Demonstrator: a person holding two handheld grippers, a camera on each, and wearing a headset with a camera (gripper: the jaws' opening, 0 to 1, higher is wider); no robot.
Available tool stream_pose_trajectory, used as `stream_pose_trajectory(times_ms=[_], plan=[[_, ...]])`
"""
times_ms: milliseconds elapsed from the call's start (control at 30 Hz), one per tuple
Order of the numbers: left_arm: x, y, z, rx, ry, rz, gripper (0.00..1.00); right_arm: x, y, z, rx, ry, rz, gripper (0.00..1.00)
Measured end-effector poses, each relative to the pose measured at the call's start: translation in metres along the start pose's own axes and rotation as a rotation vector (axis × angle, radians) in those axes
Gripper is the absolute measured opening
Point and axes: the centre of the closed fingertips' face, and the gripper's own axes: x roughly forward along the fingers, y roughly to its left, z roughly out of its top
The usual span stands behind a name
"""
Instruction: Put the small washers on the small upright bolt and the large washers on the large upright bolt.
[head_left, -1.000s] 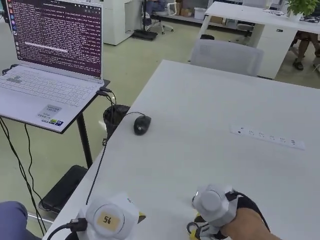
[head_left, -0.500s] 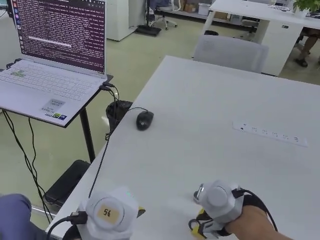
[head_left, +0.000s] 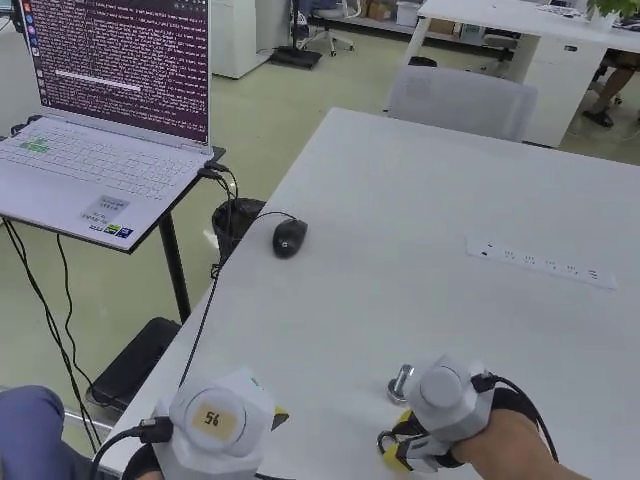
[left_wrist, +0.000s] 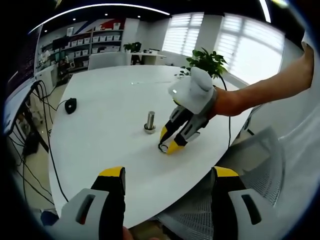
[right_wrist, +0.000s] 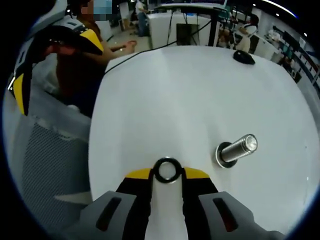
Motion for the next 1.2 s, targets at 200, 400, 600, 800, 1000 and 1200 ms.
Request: stream_pose_trajectory(times_ms=[200, 400, 600, 800, 1000, 1200], plan=[[0.0, 0.0, -0.002, -0.002, 0.002, 0.001, 0.69, -0.003, -0.001, 0.002, 0.005, -0.012, -0.006, 0.23], [0.0, 0.0, -0.002, -0.003, 0.005, 0.0, 0.69, -0.006, -0.003, 0.003, 0.007, -0.018, -0.014, 0.23], [0.002, -0.001, -0.002, 0.0, 0.007, -0.003, 0.69, -0.003, -0.004, -0.003, 0.012, -0.005, -0.009, 0.23], [0.001, -0.002, -0.001, 0.004, 0.008, -0.004, 0.69, 0.0, -0.003, -0.01, -0.018, 0.037, 0.034, 0.24], [-0.001, -0.001, -0.004, 0.001, 0.012, -0.001, 0.69, -0.003, -0.003, -0.015, -0.183, 0.102, 0.096, 0.33], [-0.001, -0.002, -0.005, 0.001, 0.015, -0.003, 0.69, -0.004, 0.0, -0.017, -0.411, 0.153, 0.152, 0.32]])
